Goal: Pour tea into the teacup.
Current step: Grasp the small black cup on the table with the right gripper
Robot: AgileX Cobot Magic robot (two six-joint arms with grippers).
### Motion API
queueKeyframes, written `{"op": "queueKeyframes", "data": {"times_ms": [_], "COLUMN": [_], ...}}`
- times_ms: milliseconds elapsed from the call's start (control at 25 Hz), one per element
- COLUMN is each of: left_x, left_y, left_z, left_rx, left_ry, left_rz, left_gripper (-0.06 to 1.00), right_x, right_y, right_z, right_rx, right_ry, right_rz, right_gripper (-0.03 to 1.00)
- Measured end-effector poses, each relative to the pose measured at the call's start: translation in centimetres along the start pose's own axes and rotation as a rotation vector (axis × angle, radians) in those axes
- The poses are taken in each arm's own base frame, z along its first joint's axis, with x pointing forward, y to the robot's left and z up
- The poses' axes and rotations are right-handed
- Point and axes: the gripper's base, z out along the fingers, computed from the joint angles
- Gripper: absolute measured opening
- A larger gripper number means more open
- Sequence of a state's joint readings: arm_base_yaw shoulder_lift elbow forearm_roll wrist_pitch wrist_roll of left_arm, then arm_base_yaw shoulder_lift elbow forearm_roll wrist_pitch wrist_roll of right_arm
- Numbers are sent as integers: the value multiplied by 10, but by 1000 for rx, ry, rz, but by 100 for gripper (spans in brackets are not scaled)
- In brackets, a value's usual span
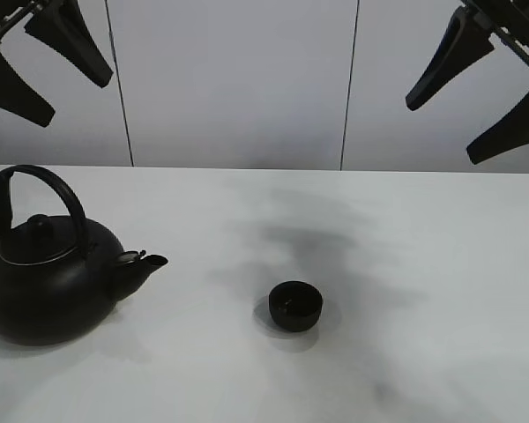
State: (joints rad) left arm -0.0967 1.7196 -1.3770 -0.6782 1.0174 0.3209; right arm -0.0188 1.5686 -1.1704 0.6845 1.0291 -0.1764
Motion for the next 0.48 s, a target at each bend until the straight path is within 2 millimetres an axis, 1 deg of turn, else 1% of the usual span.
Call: {"op": "queueKeyframes", "data": {"times_ms": [200,320,400,480], "left_x": [0,0,0,0], "left_y": [0,0,0,0], "left_z": [0,0,0,0], "left_rx": [0,0,0,0], "left_ry": [0,0,0,0], "left_rz": [0,0,0,0], "left_gripper": [54,54,54,54], "right_x": [0,1,0,-4], "right_y": [0,1,6,14], "right_z": [0,-1,-6,-15], "right_rx": [0,-5,-17,-28], "right_ry": [2,18,33,41], "right_rz": [-1,-41,-96,-157], "right_gripper": [49,49,49,49]}}
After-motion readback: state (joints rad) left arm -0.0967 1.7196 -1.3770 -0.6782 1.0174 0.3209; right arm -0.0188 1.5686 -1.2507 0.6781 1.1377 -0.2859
